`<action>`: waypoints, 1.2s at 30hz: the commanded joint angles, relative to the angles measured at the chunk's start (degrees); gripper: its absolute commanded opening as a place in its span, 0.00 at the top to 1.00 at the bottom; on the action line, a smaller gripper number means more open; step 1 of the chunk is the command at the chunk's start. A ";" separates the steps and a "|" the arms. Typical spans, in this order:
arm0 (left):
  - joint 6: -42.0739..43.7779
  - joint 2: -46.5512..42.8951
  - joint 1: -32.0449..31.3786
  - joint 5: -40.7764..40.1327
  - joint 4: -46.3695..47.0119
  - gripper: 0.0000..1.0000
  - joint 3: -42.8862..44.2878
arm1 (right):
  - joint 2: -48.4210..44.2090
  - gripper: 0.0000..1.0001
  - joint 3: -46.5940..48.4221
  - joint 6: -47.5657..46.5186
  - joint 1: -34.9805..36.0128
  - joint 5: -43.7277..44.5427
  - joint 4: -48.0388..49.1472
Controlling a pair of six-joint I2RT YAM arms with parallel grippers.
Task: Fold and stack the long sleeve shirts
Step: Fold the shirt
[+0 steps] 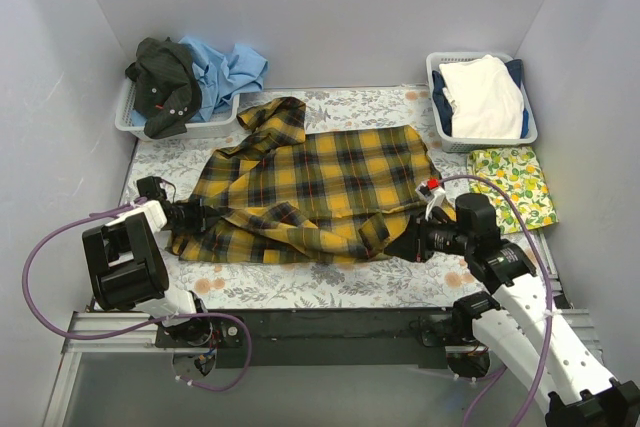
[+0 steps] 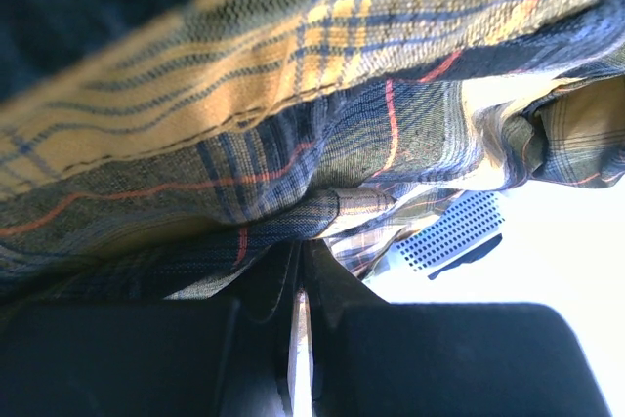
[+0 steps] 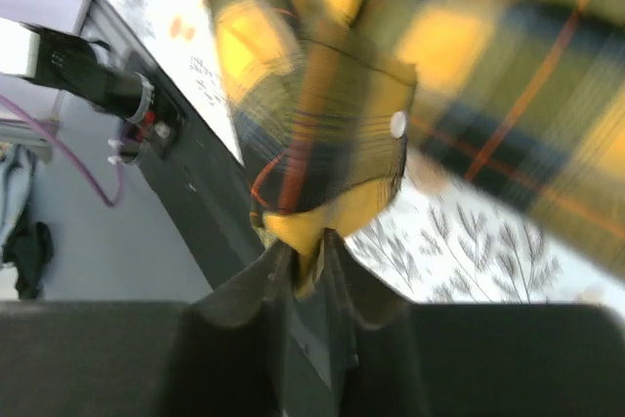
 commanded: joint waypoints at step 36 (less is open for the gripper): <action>3.17 0.62 0.93 -1.17 -1.73 1.00 0.73 | 32.36 0.35 1.51 1.21 7.35 23.54 0.85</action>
